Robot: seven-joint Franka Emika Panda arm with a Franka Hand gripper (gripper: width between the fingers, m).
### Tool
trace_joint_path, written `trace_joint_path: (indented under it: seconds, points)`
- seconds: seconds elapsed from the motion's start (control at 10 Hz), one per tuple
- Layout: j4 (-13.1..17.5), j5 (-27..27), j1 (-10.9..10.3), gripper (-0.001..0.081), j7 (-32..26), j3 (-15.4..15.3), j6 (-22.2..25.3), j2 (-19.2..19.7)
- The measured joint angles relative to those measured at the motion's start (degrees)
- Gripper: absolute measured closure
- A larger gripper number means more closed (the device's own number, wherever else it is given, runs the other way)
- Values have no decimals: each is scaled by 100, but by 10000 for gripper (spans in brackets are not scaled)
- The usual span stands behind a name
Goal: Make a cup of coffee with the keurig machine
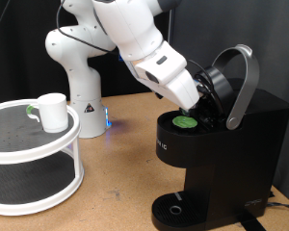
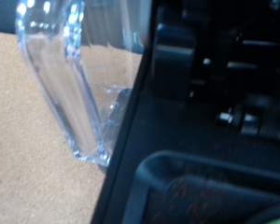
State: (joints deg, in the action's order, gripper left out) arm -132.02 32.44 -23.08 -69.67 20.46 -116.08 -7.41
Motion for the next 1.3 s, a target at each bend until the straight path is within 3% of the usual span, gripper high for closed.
trace_joint_path:
  seconds: [0.2,0.4,0.6,0.8,1.3]
  points:
    - [0,204,-2,3,-63,-30,-95,-6]
    - [-34,696,-11,3,-221,-35,-680,-69]
    - [31,867,25,3,-127,3,-898,-144]
    - [195,807,103,3,3,75,-635,-133]
    - [188,1128,152,3,-23,195,-524,-369]
